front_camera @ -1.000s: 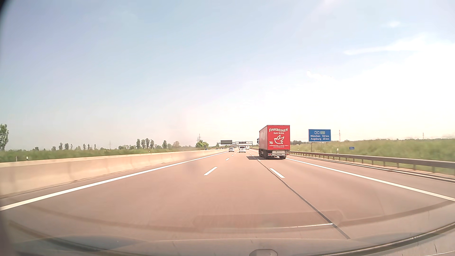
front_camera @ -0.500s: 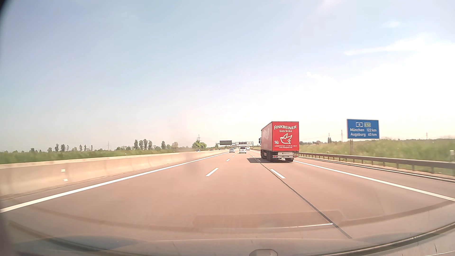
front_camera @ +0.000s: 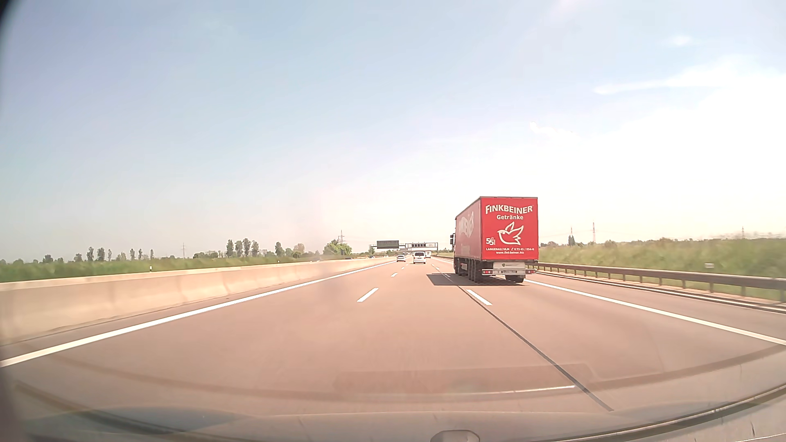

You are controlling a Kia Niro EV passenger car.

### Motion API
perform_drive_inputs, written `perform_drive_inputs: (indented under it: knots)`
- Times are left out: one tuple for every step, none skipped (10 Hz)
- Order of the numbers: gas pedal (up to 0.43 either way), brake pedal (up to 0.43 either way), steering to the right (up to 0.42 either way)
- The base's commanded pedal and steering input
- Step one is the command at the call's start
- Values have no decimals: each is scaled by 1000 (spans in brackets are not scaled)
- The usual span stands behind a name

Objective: Follow the waypoints while adhering to traffic rules and regulations

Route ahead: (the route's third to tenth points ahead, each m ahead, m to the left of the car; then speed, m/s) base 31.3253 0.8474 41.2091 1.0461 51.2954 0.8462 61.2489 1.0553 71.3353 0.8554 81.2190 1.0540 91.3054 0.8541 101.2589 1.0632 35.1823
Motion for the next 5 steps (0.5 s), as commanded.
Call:
perform_drive_inputs:
  knots:
    - [0, 0, -2]
    - [0, 0, -3]
    - [0, 0, -3]
    - [47, 0, -3]
    - [98, 0, -3]
